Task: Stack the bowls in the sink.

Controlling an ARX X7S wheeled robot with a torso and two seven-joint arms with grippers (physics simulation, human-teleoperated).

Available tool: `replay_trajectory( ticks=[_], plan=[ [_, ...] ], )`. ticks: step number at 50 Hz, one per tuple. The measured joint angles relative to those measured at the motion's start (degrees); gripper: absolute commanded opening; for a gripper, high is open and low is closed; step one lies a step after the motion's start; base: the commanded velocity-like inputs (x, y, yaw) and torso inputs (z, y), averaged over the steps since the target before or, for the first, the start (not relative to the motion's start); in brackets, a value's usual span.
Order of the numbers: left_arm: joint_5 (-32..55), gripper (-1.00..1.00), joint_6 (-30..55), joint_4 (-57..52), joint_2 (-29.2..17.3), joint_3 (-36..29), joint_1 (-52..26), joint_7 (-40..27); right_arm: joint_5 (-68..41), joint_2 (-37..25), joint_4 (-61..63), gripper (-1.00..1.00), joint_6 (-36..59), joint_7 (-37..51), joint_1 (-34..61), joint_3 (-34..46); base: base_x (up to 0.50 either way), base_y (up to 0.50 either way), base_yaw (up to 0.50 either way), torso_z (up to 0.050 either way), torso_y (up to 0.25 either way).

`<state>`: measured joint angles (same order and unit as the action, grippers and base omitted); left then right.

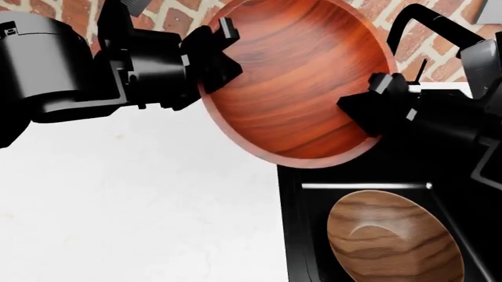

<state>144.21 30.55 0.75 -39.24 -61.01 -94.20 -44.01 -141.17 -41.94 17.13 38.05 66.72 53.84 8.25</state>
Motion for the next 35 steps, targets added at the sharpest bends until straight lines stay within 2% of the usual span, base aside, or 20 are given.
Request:
replay_trajectory(
  ticks=[1, 2, 35],
  plan=[
    [0.09, -1.00, -0.04, 0.03, 0.02, 0.06, -0.01, 0.05, 0.07, -0.04, -0.02, -1.00, 0.01, 0.02, 0.03, 0.01, 0.00, 0.00, 0.00, 0.000, 0.000],
    [0.10, 1.00, -0.03, 0.08, 0.03, 0.06, 0.01, 0.04, 0.03, -0.07, -0.02, -1.00, -0.07, -0.01, 0.09, -0.02, 0.00, 0.00, 0.00, 0.000, 0.000],
    [1.68, 1.00, -0.31, 0.28, -0.38, 0.99, 0.36, 0.94, 1.35, -1.22, -0.42, -1.00, 0.21, -1.16, -0.60, 0.46, 0.00, 0.00, 0.00, 0.000, 0.000]
  ],
)
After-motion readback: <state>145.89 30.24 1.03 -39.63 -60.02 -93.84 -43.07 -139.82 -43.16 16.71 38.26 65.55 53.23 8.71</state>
